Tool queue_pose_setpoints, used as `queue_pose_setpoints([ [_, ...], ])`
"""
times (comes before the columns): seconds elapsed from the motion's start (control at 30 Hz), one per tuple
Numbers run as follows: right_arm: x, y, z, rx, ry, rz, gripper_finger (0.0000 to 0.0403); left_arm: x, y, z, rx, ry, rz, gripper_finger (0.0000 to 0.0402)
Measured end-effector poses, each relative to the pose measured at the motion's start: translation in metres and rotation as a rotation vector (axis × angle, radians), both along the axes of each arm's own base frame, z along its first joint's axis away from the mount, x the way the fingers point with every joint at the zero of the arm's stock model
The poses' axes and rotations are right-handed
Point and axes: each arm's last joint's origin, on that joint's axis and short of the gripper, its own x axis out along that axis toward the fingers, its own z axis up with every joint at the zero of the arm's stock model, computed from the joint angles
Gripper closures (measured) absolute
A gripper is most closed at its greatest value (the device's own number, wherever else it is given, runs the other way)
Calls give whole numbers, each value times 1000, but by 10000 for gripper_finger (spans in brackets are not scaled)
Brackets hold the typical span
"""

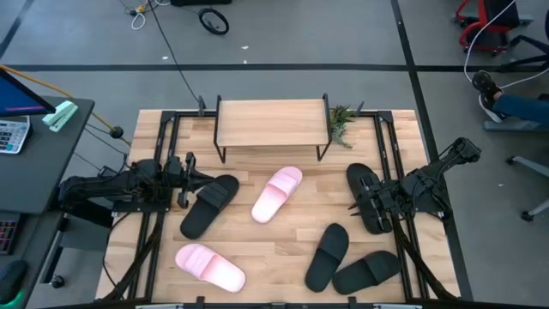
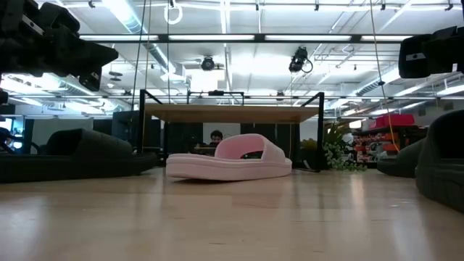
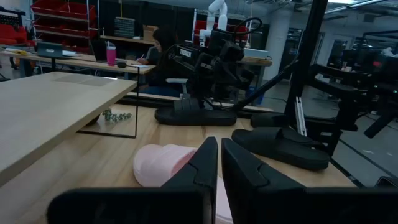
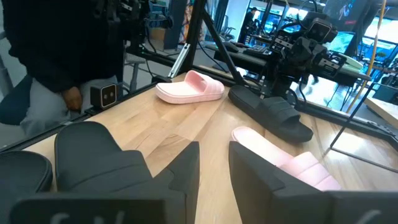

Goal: Pick and place slides into the shelf

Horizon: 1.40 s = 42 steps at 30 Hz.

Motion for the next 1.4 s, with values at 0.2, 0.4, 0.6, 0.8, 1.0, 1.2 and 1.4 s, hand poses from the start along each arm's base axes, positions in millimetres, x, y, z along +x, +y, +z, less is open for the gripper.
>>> queue_pose_setpoints([
  [0.2, 0, 0, 0, 0, 0, 0, 311, 0, 0, 0, 0, 0, 0, 373],
  [0.4, 0, 0, 0, 0, 0, 0, 311, 0, 0, 0, 142, 2, 12, 366],
  [0.6, 0, 0, 0, 0, 0, 0, 311, 0, 0, 3, 425, -23, 47, 374],
  [0.8, 0, 0, 0, -1, 0, 0, 311, -3, 1, 19, 900, -162, 179, 381],
  [1.0, 0, 0, 0, 0, 0, 0, 311, -4, 1, 21, 1044, -169, 214, 374],
  [1.2, 0, 0, 0, 0, 0, 0, 311, -6, 0, 26, 755, -241, 181, 367],
  [1.4, 0, 0, 0, 0, 0, 0, 311, -5, 0, 25, 569, -243, 138, 375],
])
